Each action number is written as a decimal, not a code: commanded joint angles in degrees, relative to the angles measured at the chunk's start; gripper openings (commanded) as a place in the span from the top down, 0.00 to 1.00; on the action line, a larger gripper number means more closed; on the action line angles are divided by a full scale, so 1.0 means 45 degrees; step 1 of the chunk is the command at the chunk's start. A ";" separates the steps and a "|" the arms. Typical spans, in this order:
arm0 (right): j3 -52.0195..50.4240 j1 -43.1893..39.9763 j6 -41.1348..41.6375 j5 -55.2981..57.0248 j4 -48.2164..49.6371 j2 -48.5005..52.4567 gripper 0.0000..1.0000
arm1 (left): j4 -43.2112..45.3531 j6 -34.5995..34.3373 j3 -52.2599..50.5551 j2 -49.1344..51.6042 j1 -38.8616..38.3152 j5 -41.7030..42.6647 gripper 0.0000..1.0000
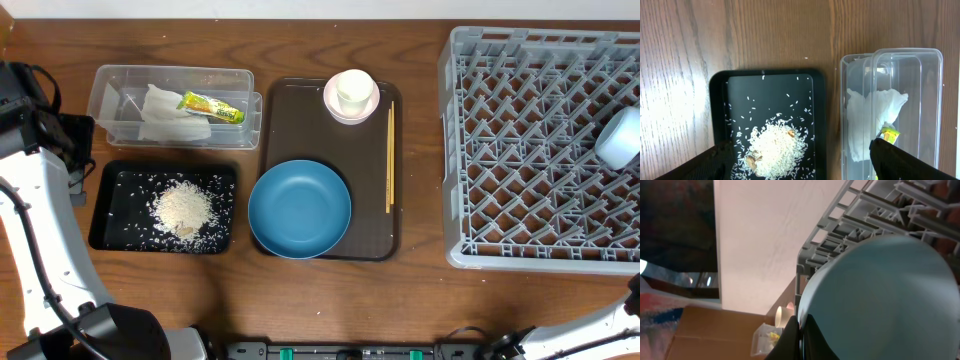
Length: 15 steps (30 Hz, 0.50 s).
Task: Sort waste into correct bins and load items into the dishwasher rack
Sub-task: 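Carry the light-blue bowl right and lower it into the gray rack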
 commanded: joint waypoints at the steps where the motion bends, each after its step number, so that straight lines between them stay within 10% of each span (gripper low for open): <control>1: 0.0044 -0.0117 0.0117 -0.0112 -0.0335 0.0044 0.99 | -0.0063 0.0029 0.0034 0.0049 0.0058 -0.0068 0.11; 10: 0.0044 -0.0408 0.0529 0.4541 -0.2001 -0.0952 0.89 | -0.0063 0.0029 0.0034 0.0049 0.0058 -0.0068 0.11; 15: 0.0044 -0.0408 0.1214 0.7815 -0.2773 -0.2686 0.68 | -0.0063 0.0029 0.0034 0.0049 0.0058 -0.0068 0.11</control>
